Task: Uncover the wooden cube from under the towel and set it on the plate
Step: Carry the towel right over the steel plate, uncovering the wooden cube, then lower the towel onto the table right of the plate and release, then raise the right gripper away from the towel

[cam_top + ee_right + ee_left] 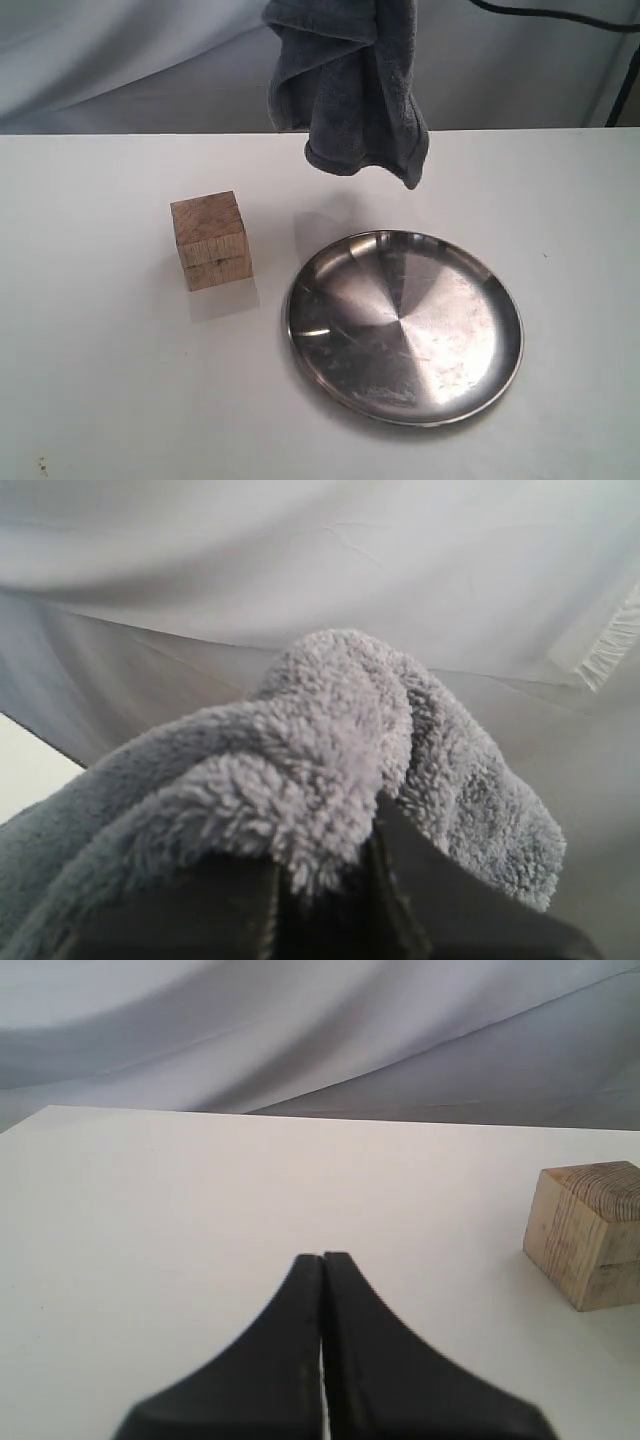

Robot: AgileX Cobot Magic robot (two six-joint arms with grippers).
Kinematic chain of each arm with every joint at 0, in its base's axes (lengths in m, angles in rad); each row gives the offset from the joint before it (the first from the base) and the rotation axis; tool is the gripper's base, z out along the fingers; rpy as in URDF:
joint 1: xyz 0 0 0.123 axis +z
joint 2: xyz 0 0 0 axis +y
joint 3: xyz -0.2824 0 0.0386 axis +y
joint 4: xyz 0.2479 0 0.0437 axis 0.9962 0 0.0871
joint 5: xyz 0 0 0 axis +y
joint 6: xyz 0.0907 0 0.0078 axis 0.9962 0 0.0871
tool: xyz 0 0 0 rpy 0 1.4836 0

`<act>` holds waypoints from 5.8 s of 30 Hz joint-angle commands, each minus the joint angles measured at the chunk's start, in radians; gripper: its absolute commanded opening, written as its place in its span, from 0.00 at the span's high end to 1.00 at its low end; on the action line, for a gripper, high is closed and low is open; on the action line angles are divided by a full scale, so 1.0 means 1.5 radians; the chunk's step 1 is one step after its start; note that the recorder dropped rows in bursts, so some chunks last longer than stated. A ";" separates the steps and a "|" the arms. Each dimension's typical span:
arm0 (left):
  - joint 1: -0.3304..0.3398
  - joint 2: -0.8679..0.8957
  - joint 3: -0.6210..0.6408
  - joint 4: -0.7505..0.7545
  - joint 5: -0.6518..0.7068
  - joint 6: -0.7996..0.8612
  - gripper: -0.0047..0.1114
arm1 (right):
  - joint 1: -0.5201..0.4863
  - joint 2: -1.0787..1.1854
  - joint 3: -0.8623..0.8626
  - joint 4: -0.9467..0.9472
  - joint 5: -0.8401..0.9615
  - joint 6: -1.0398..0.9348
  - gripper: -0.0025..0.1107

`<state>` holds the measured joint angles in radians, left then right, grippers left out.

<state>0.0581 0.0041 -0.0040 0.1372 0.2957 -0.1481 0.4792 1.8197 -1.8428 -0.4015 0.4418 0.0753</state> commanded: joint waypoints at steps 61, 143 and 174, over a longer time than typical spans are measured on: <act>0.001 -0.003 0.003 0.000 -0.005 -0.003 0.96 | -0.251 -0.006 0.195 0.140 0.082 -0.201 0.98; 0.001 -0.003 0.003 0.000 -0.005 -0.003 0.96 | -0.272 0.075 0.246 0.362 0.158 -0.241 0.05; 0.001 -0.003 0.003 0.000 -0.005 -0.003 0.96 | -0.272 -0.316 0.302 0.450 0.293 -0.309 0.98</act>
<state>0.0581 0.0041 -0.0040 0.1372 0.2957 -0.1481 0.0692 1.4123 -1.4458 0.2675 0.9176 -0.3766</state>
